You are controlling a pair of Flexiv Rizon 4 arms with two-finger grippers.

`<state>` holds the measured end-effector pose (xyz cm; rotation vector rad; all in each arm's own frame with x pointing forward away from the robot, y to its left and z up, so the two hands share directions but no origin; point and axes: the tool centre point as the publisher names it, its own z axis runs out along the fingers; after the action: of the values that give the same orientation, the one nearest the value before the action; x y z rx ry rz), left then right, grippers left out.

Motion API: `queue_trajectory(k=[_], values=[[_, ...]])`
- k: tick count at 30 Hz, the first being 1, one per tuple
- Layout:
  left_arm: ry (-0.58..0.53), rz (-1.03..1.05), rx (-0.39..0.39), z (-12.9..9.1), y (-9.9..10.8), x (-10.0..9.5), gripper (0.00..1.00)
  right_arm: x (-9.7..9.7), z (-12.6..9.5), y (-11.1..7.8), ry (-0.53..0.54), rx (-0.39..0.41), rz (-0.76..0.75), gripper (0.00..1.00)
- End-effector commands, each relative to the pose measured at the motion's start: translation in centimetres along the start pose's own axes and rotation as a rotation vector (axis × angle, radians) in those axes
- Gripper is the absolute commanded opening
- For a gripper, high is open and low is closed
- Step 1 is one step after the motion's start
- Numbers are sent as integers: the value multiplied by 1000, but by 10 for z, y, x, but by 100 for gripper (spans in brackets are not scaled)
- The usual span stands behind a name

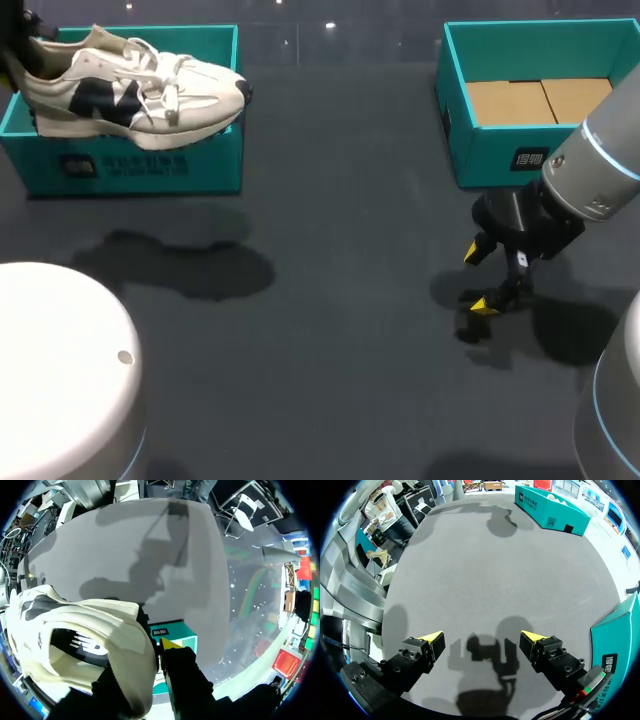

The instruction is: Take the shoe out of the shoebox, open the shoe tongue, remove and reinsert the insole, then place the shoe into the shoebox

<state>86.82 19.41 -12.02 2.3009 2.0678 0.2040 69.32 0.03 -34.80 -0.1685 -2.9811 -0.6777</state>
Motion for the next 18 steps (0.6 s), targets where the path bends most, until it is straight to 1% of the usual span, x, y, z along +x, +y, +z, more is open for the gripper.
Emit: queue_trajectory(k=[1,5,6,7,8,10,11,15,16,18], values=[[-3,1,-67,-2,-15,2,0,2,1,0,-4,1,0,100],[-3,1,-67,-2,-15,2,0,2,1,0,-4,1,0,100],[11,3,-40,14,-18,-3,0,2,1,0,-4,1,0,100],[14,2,-32,20,-21,-7,0,2,1,0,-4,1,0,100],[-3,7,1,30,-26,-14,0,2,1,0,-4,1,0,100],[1,-9,27,40,-30,-25,0,2,1,0,-4,1,0,100],[3,-11,50,48,-36,-35,0,2,1,0,-4,1,0,100],[18,-25,84,65,-47,-64,0,2,1,0,-4,1,0,100],[12,-16,106,70,-50,-72,0,2,1,0,-4,1,0,100],[36,-16,107,77,-58,-87,0,2,1,0,-4,1,0,100]])
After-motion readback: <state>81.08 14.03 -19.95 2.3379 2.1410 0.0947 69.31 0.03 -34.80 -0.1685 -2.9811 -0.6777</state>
